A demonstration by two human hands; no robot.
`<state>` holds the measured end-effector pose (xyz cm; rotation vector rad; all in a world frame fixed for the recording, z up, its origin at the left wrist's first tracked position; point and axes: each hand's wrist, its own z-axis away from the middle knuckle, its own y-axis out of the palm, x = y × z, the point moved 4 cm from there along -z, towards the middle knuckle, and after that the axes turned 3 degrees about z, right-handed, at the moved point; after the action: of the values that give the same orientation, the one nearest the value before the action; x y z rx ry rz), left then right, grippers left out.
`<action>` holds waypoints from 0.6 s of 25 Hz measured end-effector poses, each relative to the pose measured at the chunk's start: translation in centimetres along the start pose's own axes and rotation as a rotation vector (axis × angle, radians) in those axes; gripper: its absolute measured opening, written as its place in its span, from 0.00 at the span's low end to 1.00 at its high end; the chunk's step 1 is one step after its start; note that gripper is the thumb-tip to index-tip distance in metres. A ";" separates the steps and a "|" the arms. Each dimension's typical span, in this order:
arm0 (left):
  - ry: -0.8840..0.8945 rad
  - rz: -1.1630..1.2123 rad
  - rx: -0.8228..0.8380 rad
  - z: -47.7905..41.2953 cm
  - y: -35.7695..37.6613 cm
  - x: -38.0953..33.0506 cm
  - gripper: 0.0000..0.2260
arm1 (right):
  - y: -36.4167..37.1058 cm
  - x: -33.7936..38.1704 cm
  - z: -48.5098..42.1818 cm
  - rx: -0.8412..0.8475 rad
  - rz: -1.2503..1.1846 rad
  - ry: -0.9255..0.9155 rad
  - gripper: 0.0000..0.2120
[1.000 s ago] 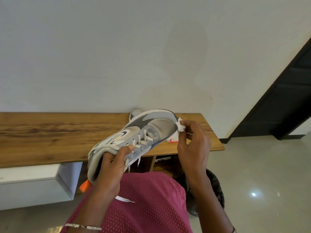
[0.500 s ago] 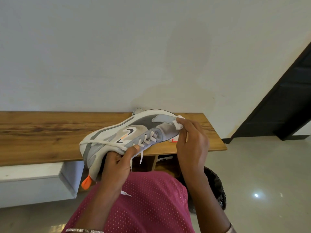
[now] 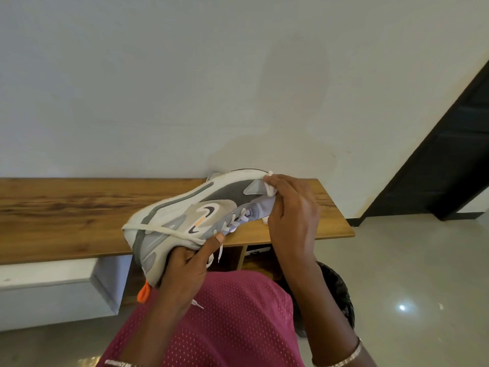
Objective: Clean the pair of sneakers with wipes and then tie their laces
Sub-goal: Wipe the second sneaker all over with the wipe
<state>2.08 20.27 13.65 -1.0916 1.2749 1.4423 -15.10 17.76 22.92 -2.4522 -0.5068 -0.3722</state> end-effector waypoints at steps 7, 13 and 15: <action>0.083 -0.137 -0.008 -0.1 -0.7 -0.2 0.23 | -0.4 -1.2 0.7 -0.106 0.041 0.136 0.12; 0.069 -0.227 -0.051 0.6 -0.5 -1.1 0.27 | 1.0 3.8 2.7 -0.047 0.009 -0.190 0.15; 0.078 -0.208 -0.034 0.3 -0.9 -0.6 0.25 | 0.9 3.2 2.3 -0.065 0.008 -0.209 0.14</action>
<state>3.05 20.58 14.05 -1.2747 1.1566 1.2803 -11.56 19.32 21.88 -2.5701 -0.5802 -0.1305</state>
